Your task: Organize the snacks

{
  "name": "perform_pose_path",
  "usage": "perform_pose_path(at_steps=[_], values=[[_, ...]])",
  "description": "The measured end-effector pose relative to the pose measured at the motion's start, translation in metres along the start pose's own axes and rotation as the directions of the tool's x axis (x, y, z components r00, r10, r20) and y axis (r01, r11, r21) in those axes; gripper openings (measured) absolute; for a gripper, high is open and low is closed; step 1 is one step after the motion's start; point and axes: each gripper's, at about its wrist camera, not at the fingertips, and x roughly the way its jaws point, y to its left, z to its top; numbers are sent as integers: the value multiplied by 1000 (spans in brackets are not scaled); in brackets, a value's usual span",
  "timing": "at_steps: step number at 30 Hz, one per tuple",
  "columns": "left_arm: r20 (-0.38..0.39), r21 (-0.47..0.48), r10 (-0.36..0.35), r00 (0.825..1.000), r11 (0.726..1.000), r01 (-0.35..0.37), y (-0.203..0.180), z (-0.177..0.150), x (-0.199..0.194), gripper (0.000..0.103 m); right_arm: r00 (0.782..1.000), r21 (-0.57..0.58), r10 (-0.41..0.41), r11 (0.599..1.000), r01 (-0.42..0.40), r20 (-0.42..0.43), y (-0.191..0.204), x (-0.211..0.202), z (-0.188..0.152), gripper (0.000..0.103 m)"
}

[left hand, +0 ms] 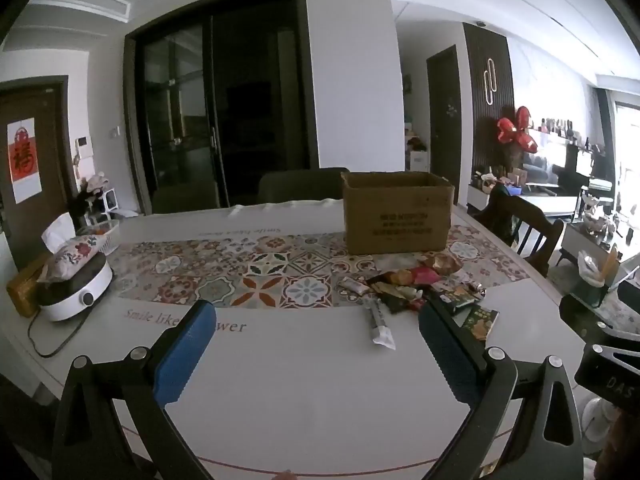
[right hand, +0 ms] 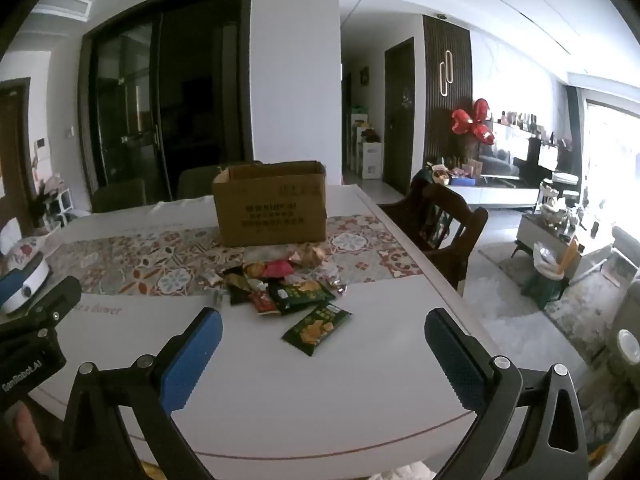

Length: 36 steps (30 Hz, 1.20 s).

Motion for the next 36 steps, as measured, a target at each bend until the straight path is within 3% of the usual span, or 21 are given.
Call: perform_pose_path(at_steps=[36], values=[[16,7,-9,1000,1000,9,1,2,-9,103,1000,9,7,1000,-7,12,0,0,0,102]])
